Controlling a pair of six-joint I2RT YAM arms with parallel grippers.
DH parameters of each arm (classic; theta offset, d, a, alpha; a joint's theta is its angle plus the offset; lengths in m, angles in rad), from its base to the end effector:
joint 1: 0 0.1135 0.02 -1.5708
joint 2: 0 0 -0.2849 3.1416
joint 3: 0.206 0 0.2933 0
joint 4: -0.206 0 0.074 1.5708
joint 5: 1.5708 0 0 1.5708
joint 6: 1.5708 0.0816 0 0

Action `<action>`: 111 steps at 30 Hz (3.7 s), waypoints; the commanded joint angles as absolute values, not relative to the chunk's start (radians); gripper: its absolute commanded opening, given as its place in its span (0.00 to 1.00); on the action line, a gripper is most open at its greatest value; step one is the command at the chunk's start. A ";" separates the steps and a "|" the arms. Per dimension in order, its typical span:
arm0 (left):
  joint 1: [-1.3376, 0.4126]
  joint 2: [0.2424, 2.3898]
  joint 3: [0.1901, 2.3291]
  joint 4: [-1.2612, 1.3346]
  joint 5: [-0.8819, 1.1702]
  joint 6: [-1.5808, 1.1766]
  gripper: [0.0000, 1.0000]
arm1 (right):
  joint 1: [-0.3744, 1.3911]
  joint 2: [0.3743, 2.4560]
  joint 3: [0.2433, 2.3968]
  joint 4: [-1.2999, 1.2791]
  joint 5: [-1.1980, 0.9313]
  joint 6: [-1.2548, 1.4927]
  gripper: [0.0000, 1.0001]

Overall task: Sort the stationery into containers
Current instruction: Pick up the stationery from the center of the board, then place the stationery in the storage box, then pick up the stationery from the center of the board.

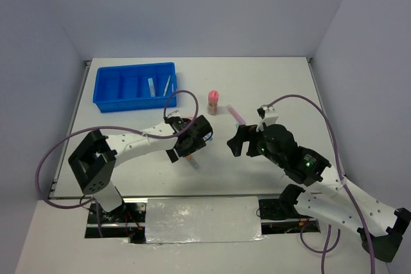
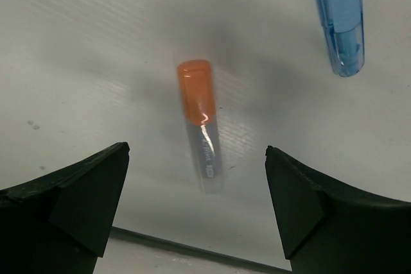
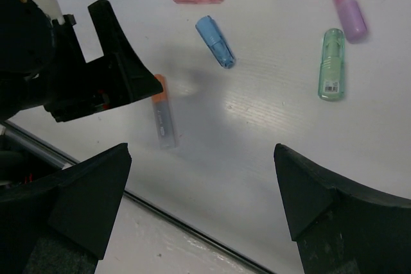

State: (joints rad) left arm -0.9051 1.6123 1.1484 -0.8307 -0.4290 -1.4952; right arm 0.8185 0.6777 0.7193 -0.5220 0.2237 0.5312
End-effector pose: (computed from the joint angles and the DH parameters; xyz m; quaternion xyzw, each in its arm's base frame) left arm 0.2465 -0.2589 0.1808 -0.3094 0.9174 -0.0490 0.2452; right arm 0.1626 0.1472 0.2930 -0.0643 0.8492 0.2475 0.4620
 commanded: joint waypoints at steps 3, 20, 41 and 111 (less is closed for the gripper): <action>-0.919 1.724 1.226 -0.882 -0.399 -1.562 0.99 | 0.821 0.678 0.710 -0.517 0.193 0.557 1.00; -0.923 1.861 1.184 -0.810 -0.339 -1.523 0.53 | 0.821 0.686 0.695 -0.500 0.175 0.540 1.00; -0.460 1.762 1.586 -0.461 -0.735 -0.203 0.09 | 0.819 0.695 0.669 -0.410 0.083 0.502 1.00; -0.232 0.997 0.979 -0.548 0.028 -0.339 0.99 | 0.334 1.954 1.308 -0.452 0.120 0.038 0.43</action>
